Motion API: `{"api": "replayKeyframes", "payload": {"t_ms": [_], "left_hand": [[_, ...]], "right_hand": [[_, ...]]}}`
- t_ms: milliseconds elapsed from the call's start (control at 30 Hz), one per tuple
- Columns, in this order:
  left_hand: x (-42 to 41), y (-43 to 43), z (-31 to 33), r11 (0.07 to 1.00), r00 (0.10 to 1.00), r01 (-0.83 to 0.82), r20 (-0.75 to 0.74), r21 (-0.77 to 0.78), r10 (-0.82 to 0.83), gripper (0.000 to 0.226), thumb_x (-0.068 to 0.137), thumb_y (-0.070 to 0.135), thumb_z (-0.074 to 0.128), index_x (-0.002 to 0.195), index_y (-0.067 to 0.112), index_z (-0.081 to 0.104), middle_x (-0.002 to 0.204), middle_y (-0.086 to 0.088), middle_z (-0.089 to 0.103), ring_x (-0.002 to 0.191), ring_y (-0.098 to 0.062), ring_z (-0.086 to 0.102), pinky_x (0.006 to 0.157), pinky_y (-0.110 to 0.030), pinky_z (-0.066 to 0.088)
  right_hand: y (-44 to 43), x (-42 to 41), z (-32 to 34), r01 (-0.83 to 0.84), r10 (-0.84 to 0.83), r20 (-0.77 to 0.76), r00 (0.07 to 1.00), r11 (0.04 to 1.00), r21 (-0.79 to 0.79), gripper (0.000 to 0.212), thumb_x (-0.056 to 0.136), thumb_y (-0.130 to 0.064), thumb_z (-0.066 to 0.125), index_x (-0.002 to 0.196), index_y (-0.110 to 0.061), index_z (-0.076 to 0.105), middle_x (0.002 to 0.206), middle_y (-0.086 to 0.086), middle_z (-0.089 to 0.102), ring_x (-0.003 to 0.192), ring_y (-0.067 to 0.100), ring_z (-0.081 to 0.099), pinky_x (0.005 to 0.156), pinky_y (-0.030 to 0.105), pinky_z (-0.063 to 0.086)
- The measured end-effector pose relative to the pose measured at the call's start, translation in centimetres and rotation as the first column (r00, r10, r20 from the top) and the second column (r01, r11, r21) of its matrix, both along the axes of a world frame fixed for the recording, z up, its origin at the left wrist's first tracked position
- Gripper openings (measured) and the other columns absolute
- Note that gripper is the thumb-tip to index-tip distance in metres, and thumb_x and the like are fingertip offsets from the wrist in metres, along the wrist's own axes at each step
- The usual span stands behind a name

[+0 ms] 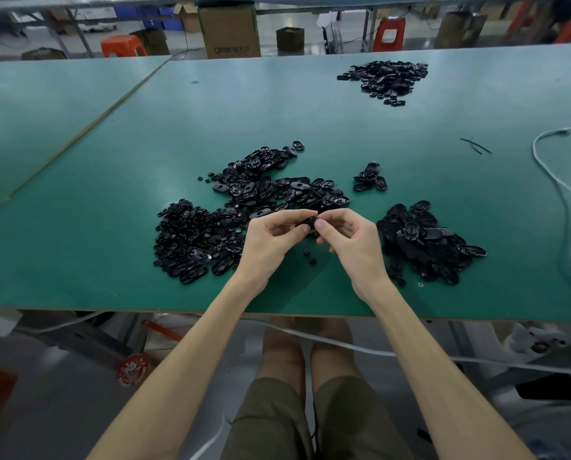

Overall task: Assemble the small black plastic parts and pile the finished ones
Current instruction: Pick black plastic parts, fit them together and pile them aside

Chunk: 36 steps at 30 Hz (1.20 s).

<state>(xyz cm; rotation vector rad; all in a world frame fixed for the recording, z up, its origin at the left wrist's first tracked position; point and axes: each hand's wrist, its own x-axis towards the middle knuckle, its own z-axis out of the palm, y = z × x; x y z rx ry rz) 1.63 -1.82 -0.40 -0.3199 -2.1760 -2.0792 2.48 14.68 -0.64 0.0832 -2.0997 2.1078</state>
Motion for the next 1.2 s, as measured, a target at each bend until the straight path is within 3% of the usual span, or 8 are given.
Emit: {"api": "replayKeyframes", "payload": {"t_ms": [300,500,867,1200], "left_hand": [[0.09,0.35,0.02,0.997,0.999,-0.037,-0.016,-0.065,0.036,0.026,0.090,-0.008,0.067,0.109,0.007,0.079,0.102,0.000,0.079,0.097,-0.017,0.075,0.087,-0.023,0.056],[0.01,0.49,0.07,0.994,0.999,-0.043,-0.010,-0.101,0.042,0.030,0.089,-0.012,0.064,0.106,0.007,0.079,0.100,-0.003,0.080,0.096,-0.025,0.074,0.092,-0.035,0.059],[0.13,0.62,0.14,0.987,0.998,-0.066,-0.016,-0.143,0.065,0.030,0.088,-0.009,0.065,0.103,0.011,0.080,0.097,0.000,0.079,0.094,-0.028,0.073,0.091,-0.044,0.058],[0.14,0.12,0.15,0.999,0.999,0.030,0.034,-0.031,-0.028,0.025,0.091,-0.002,0.073,0.115,0.002,0.075,0.106,-0.009,0.078,0.101,-0.027,0.074,0.098,-0.038,0.057]], "right_hand": [[0.00,-0.15,-0.16,-0.029,0.028,0.010,1.000,0.997,0.075,0.002,0.094,-0.017,0.077,0.093,-0.019,0.075,0.083,-0.002,0.077,0.074,0.006,0.070,0.065,0.014,0.049],[-0.03,-0.31,-0.31,-0.012,0.010,0.021,1.000,0.994,0.111,0.006,0.094,-0.022,0.077,0.093,-0.016,0.075,0.078,-0.007,0.075,0.073,0.004,0.069,0.066,0.015,0.048],[-0.17,-0.29,-0.31,-0.004,-0.002,0.039,0.999,0.989,0.146,0.011,0.093,-0.023,0.077,0.094,-0.012,0.075,0.077,-0.006,0.073,0.072,0.004,0.065,0.067,0.018,0.048],[-0.07,-0.12,-0.31,0.035,-0.037,0.024,0.999,0.997,0.064,0.013,0.096,-0.022,0.074,0.091,-0.011,0.073,0.081,0.005,0.077,0.071,0.011,0.068,0.064,0.021,0.050]]}}
